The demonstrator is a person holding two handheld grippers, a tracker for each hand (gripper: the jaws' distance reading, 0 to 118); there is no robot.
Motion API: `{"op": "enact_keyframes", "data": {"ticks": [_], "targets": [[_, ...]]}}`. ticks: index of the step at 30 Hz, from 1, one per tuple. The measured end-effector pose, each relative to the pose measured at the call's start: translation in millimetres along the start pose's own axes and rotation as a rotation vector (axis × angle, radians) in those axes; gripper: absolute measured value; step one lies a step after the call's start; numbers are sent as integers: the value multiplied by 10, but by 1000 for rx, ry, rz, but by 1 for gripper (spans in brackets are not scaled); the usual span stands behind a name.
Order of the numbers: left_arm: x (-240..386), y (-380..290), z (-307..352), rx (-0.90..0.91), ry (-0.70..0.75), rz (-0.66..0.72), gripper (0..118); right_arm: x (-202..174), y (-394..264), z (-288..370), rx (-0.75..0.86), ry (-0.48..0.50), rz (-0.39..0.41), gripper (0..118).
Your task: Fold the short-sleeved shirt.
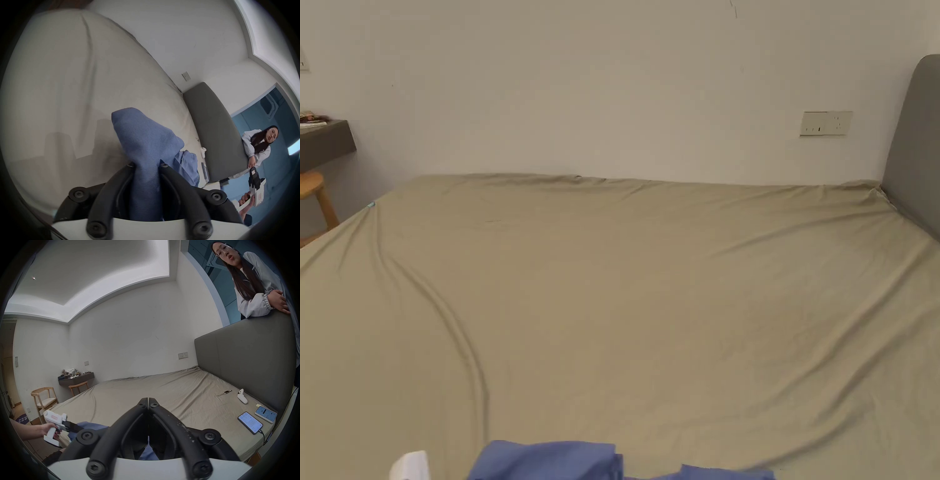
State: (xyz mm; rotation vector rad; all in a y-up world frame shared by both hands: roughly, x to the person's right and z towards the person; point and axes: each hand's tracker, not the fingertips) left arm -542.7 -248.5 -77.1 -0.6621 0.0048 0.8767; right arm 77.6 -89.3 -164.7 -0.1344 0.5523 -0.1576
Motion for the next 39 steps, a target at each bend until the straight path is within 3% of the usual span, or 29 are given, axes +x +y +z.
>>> {"op": "enact_keyframes", "data": {"ticks": [4, 6, 12, 15, 19, 20, 23, 24, 30, 34, 35, 36, 37, 39], "targets": [[-150, 143, 447, -14, 170, -56, 16, 33, -62, -3, -2, 6, -28, 2], [57, 121, 513, -22, 203, -78, 16, 39, -85, -13, -5, 7, -34, 2], [887, 86, 401, 15, 94, -158, 16, 65, -109, -1, -7, 16, -68, 2], [1393, 53, 143, -14, 60, -225, 16, 101, -103, 35, -4, 15, -73, 2], [1787, -45, -366, -51, -73, -159, 16, 169, -98, 124, 13, 0, -86, 2], [1903, -136, -506, -108, -104, -78, 16, 190, -100, 147, 15, -5, -94, 2], [2149, -311, -989, -171, -75, -149, 16, 252, -103, 227, 16, -20, -106, 2], [2182, -332, -1134, -152, 5, -300, 16, 274, -103, 259, 17, -25, -106, 2], [2290, -728, -1981, -240, 110, -360, 16, 419, -92, 414, 26, -69, -113, 2], [2182, -805, -2140, -236, 136, -313, 17, 500, -49, 496, 36, -90, -125, 2], [2187, -802, -2108, -234, 133, -322, 23, 511, -37, 511, 39, -94, -120, 2], [2194, -774, -2055, -238, 115, -349, 37, 524, -24, 526, 42, -97, -116, 2], [2218, -746, -1983, -245, 83, -382, 71, 536, -17, 531, 43, -97, -115, 2], [2251, -663, -1745, -216, 38, -372, 116, 548, -13, 515, 40, -98, -112, 2]]}}
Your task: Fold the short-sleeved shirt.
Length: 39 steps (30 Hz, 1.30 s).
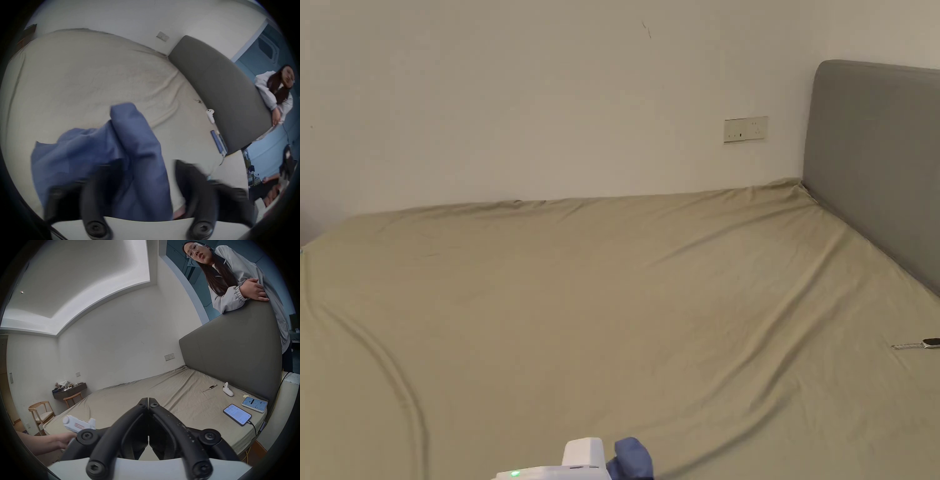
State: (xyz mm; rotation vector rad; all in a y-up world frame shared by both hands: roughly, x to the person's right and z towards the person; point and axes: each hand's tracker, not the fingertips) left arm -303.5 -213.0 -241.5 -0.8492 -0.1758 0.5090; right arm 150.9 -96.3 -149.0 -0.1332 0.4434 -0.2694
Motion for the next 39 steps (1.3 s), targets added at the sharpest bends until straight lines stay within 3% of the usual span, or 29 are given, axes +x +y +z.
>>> {"op": "enact_keyframes", "data": {"ticks": [2, 5, 8, 9, 10, 11, 12, 13, 15, 17, 20, 22, 30, 32, 36, 39], "targets": [[27, 19, 387, 76, -72, -43, 118, 1, -10, -30, -5, 3, -4, 2], [-48, -30, 1112, 368, -172, -69, 118, -56, -29, -84, -7, 18, -12, 2], [-165, -143, 1439, 440, -101, -165, 118, -124, -51, -154, -14, 40, -13, 2], [-195, -163, 1444, 423, -35, -193, 109, -149, -66, -180, -16, 44, -13, 2], [-214, -223, 1377, 437, 13, -224, 67, -174, -81, -204, -18, 51, -13, 2], [-207, -263, 1292, 440, 68, -269, 8, -200, -85, -226, -23, 58, -13, 2], [-195, -350, 1159, 428, 216, -262, 2, -227, -91, -242, -27, 64, -15, 2], [-246, -387, 1032, 438, 271, -300, 0, -250, -94, -238, -25, 70, -21, 2], [-330, -472, 771, 418, 155, -259, 0, -284, -88, -227, -26, 79, -15, 2], [-325, -547, 507, 336, 186, -194, 0, -298, -67, -202, -25, 78, 1, 2], [-260, -666, 62, 237, 193, -205, 0, -249, -16, -152, -24, 68, 17, 2], [-113, -708, -152, 213, 118, -137, 0, -208, 17, -113, -23, 52, 27, 2], [473, -557, -767, 161, 22, -196, 0, -160, -15, -65, -41, 6, 28, 2], [542, -526, -752, 169, -13, -182, 0, -192, -44, -94, -49, 9, 30, 2], [529, -427, -102, 406, -110, -184, 0, -266, -57, -190, -62, 31, 67, 2], [432, -438, 909, 622, 18, -351, 0, -335, 8, -242, -47, 59, 123, 2]]}}
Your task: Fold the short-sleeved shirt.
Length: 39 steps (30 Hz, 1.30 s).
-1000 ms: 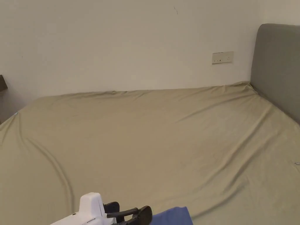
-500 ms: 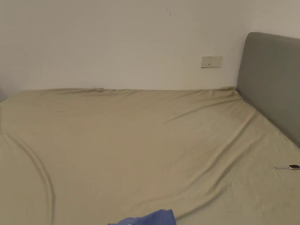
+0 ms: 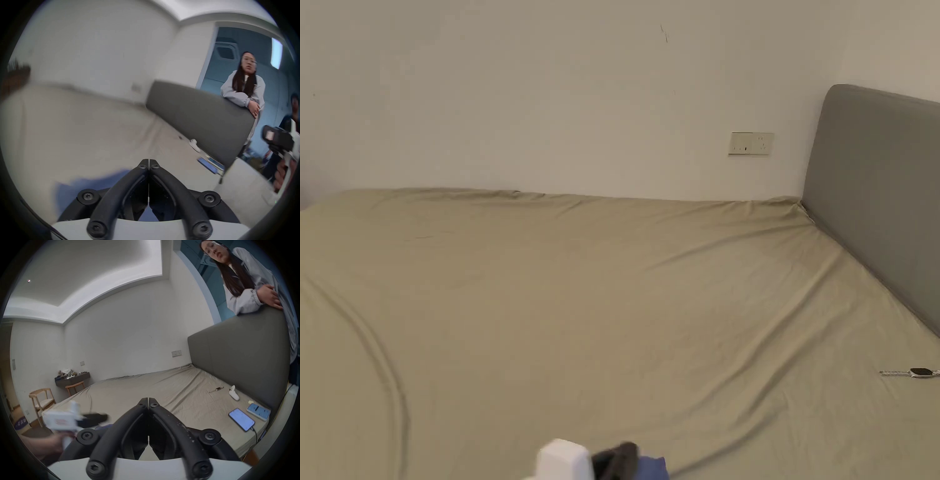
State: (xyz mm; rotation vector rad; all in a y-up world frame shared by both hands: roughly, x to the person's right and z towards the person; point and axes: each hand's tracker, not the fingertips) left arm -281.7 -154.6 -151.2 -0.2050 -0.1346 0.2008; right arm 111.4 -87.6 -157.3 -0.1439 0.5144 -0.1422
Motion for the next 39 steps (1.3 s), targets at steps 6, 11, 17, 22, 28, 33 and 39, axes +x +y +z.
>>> {"op": "enact_keyframes", "data": {"ticks": [6, 11, 17, 22, 28, 33, 39], "targets": [[-237, 720, 1880, 300, 477, -391, 0, -157, 16, -67, 28, -78, 127, 2], [-410, 706, 2318, 249, 611, -305, 0, -273, -104, -204, -16, -36, 96, 2], [-596, 500, 2092, 235, 496, -100, 0, -564, -221, -918, -193, 149, 177, 2], [-563, 335, 1928, 207, 453, -25, 0, -797, -990, -1882, -452, 313, 4, 2], [-606, 230, 1970, 136, 448, -51, 0, -873, -1863, -2472, -782, 267, -8, 2], [-858, 130, 1798, 20, 322, 101, 0, -814, -1877, -2473, -785, 239, -87, 2], [-1498, -489, 945, -296, -79, 667, 80, -785, -1858, -2468, -791, 254, -64, 2]]}}
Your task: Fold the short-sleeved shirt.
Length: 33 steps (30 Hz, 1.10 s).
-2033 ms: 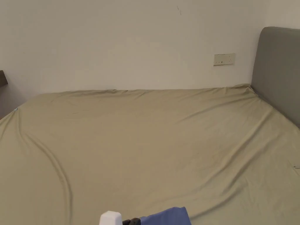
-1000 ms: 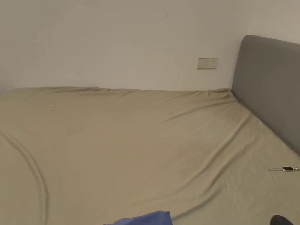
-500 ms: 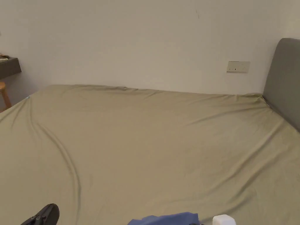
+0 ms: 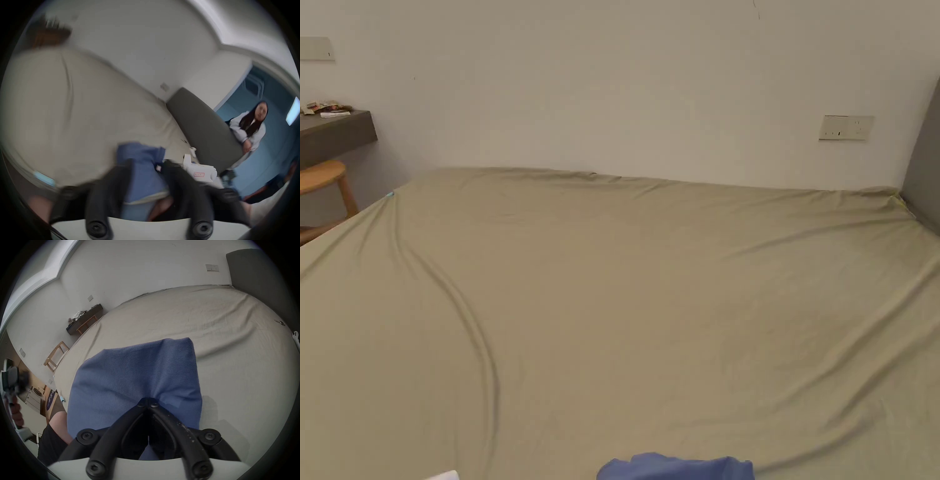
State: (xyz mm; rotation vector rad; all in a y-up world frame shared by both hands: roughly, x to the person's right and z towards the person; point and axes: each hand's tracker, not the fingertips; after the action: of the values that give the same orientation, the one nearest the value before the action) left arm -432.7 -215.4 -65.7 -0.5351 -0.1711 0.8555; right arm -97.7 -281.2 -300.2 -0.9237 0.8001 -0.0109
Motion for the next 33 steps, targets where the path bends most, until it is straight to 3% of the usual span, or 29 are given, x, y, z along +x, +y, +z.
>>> {"op": "enact_keyframes", "data": {"ticks": [1, 5, 8, 10, 14, 16, 17, 18, 19, 20, 21, 27, 30, 31, 33], "targets": [[-140, -30, -191, -43, -21, -7, 118, -7, -3, -5, 0, 1, -2, 2], [-532, -93, -764, -172, 6, -21, 118, 43, -16, 20, -3, 22, -34, 2], [-702, -86, -1033, -189, 104, 15, 118, 85, -35, 44, -4, 34, -64, 2], [-678, -78, -1128, -132, -46, 19, 118, 79, -37, 48, -7, 39, -70, 2], [-558, -207, -1432, -165, -35, 8, 118, 66, -33, 52, -9, 39, -65, 2], [-407, -246, -1581, -246, -112, -1, 99, 71, -33, 47, -10, 40, -66, 2], [-351, -238, -1598, -240, -79, -10, 90, 76, -28, 40, -10, 39, -70, 2], [-355, -223, -1596, -225, -19, -26, 90, 81, -27, 39, -9, 37, -70, 2], [-398, -213, -1611, -220, 40, 12, 40, 88, -28, 43, -4, 34, -70, 2], [-433, -212, -1606, -223, 28, 58, 33, 101, -26, 42, -4, 42, -75, 2], [-466, -216, -1599, -232, -22, 81, 32, 107, -24, 31, -9, 47, -81, 2], [-367, -154, -1561, -249, 16, 17, 32, 60, -24, 52, 21, 42, -48, 2], [-348, -99, -1536, -253, 31, 3, 32, -33, 84, 426, 209, 11, 3, 2], [-375, -56, -1508, -240, 86, -83, 32, -69, 140, 637, 268, 22, 17, 2], [-378, -19, -1467, -244, 102, -90, 32, -158, 214, 1124, 400, -52, 84, 2]]}}
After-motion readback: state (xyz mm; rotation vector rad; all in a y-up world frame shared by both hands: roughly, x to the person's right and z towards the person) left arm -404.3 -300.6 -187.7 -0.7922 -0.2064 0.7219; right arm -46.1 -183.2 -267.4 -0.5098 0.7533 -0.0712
